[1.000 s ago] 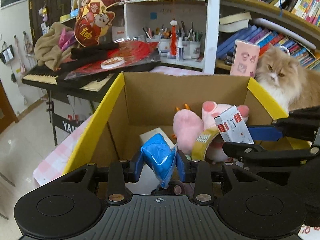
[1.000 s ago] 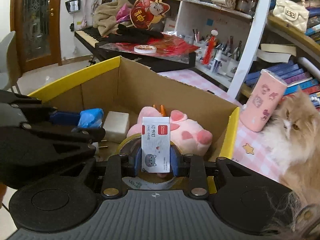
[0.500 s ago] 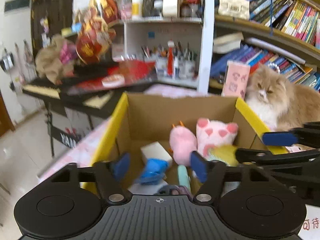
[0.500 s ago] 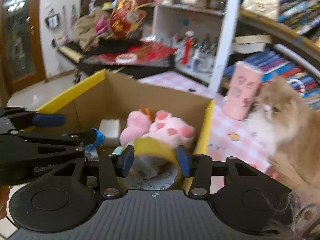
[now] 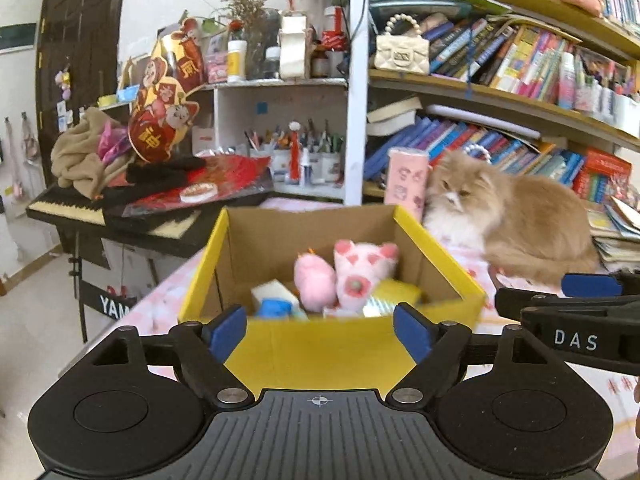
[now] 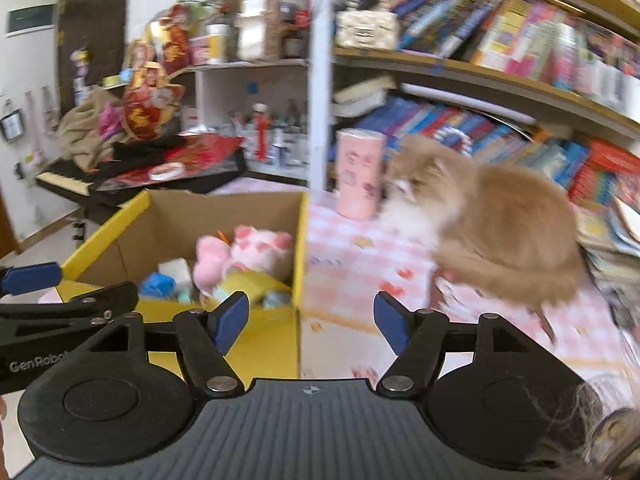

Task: Organize objects

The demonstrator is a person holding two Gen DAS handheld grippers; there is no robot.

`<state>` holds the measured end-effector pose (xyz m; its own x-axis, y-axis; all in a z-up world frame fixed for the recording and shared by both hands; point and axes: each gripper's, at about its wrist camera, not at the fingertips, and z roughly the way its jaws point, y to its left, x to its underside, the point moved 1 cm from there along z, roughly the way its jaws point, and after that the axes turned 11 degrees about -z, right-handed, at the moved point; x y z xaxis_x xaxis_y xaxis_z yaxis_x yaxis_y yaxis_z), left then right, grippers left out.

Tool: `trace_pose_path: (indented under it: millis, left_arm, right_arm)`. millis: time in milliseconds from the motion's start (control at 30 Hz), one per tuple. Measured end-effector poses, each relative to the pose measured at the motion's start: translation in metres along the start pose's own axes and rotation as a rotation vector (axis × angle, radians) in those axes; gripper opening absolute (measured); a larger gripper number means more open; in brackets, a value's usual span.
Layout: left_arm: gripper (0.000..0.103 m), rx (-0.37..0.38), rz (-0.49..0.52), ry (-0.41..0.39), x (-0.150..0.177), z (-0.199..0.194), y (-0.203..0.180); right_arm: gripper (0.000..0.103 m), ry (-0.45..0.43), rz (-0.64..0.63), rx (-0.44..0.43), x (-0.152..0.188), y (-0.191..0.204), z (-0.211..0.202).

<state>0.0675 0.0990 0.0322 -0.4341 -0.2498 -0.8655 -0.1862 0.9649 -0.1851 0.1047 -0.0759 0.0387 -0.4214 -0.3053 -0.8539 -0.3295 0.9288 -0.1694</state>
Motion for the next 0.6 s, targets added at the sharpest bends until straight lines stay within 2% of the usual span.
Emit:
trace_pose_path:
  millis: [200, 433, 600]
  left_arm:
    - [0.087, 0.029, 0.019, 0.060, 0.030, -0.018, -0.003]
    - [0.087, 0.073, 0.067, 0.136, 0.064, -0.030, -0.016]
    - [0.088, 0.106, 0.115, 0.165, 0.079, -0.039, -0.033]
  right_arm:
    - [0.067, 0.080, 0.120, 0.092, 0.042, -0.001, -0.033]
    - [0.067, 0.156, 0.169, 0.200, 0.088, 0.003, -0.067]
    - [0.068, 0.182, 0.174, 0.252, 0.105, 0.004, -0.084]
